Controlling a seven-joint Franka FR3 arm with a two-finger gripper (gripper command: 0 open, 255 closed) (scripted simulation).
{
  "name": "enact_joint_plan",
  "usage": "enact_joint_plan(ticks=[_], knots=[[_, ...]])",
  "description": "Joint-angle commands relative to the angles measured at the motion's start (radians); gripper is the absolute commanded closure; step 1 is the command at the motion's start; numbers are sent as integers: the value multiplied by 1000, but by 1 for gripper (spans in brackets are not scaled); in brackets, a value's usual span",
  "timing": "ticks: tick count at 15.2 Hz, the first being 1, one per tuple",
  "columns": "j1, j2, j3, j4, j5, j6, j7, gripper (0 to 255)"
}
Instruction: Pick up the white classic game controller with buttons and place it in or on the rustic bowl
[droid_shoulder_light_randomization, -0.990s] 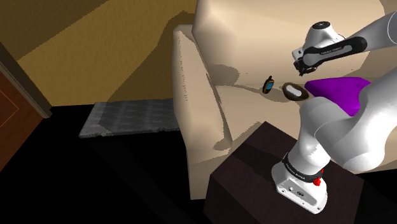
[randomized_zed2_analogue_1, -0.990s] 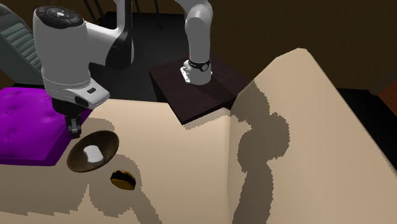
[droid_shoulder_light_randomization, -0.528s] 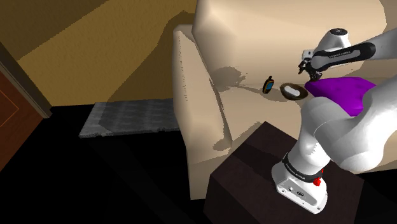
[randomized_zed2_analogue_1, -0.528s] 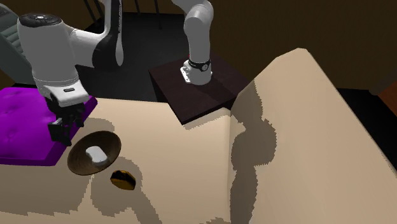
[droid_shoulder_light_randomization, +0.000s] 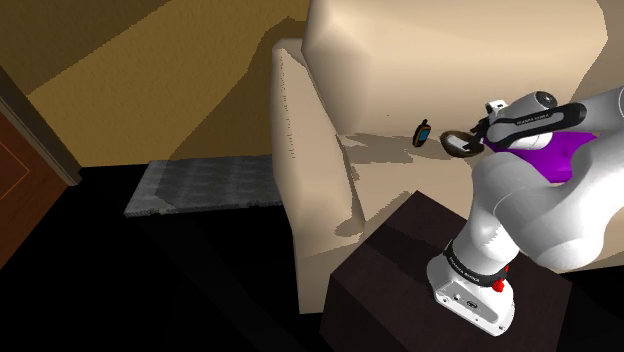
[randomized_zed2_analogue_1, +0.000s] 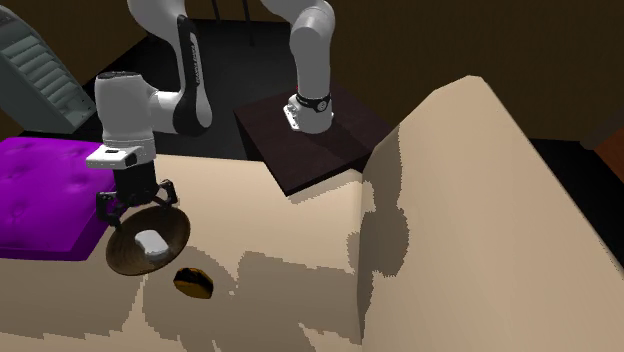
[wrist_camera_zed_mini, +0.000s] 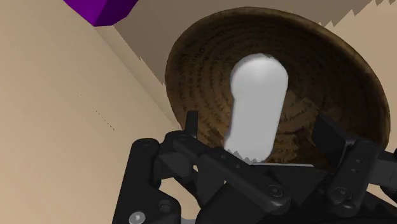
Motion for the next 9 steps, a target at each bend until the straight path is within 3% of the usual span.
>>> enact_joint_plan(ticks=[1,5,9], knots=[[40,-13,-42,15,-9,32,32,0],[109,-42,-99,59,-25,51,53,0],[109,-42,-99,59,-25,51,53,0]])
